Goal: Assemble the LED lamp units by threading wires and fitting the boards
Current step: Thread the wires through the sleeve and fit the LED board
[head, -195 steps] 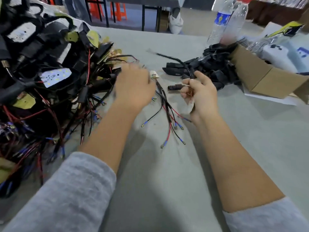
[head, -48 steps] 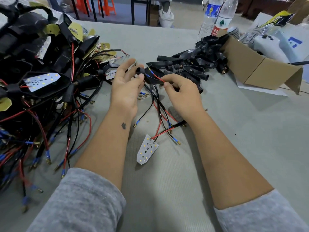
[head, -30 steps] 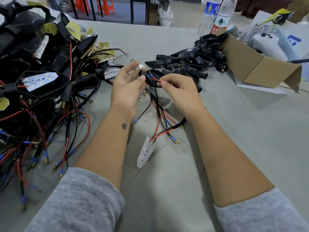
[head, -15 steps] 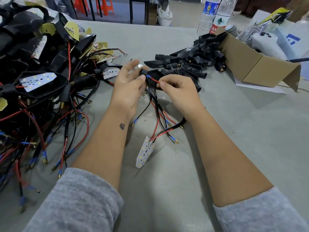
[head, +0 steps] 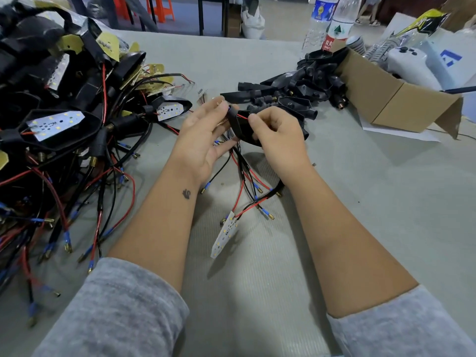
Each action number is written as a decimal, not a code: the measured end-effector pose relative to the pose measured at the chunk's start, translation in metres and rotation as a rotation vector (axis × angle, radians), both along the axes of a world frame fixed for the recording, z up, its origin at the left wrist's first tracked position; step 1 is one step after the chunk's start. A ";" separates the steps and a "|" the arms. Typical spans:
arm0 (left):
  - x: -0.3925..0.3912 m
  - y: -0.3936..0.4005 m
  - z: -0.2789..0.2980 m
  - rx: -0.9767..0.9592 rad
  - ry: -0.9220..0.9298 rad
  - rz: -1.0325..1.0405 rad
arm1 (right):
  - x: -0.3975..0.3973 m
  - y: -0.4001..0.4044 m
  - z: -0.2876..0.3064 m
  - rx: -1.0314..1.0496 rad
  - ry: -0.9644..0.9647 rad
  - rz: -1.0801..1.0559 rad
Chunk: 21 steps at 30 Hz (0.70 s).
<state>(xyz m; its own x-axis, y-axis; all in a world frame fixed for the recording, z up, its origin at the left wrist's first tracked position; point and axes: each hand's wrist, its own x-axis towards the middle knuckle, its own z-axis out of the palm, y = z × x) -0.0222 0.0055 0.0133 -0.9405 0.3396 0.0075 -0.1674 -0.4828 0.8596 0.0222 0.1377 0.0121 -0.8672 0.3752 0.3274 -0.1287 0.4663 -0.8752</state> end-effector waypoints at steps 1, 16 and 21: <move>0.000 0.000 -0.001 -0.001 0.000 0.002 | 0.000 0.000 0.001 -0.025 -0.013 -0.011; 0.006 0.010 0.000 -0.155 0.101 -0.021 | -0.005 -0.002 -0.001 -0.004 0.007 0.061; 0.005 0.010 0.001 -0.095 0.062 0.097 | -0.005 -0.004 -0.003 0.074 -0.036 0.083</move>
